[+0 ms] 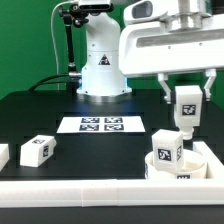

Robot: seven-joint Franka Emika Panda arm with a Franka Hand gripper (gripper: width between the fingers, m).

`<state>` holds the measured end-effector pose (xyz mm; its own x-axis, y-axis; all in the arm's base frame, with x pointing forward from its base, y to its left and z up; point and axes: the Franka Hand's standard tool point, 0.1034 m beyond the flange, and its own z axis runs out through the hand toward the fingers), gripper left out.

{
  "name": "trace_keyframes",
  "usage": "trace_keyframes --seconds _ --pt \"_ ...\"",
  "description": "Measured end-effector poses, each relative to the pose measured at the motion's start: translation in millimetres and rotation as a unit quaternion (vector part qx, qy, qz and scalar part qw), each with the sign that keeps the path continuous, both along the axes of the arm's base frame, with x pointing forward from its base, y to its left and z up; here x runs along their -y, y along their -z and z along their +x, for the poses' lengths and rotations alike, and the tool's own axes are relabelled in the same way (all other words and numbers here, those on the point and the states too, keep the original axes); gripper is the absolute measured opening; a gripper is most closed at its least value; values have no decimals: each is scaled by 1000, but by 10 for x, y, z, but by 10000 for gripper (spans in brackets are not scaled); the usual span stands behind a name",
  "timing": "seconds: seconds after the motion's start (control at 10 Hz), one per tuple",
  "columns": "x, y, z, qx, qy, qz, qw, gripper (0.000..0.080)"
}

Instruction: Assemble stool

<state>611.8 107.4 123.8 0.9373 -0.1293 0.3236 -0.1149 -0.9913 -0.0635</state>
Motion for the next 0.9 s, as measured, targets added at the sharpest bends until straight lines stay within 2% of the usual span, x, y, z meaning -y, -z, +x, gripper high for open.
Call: trace_keyframes --seconds 0.1,0.4,0.5,0.9 --pt "-72 73 -35 -3 -6 -2 1000 340" --pt "-63 68 -16 5 -4 0 1000 340" --pt "-78 57 21 30 -8 0 1000 340" --pt "-31 152 43 26 -23 -10 999 340"
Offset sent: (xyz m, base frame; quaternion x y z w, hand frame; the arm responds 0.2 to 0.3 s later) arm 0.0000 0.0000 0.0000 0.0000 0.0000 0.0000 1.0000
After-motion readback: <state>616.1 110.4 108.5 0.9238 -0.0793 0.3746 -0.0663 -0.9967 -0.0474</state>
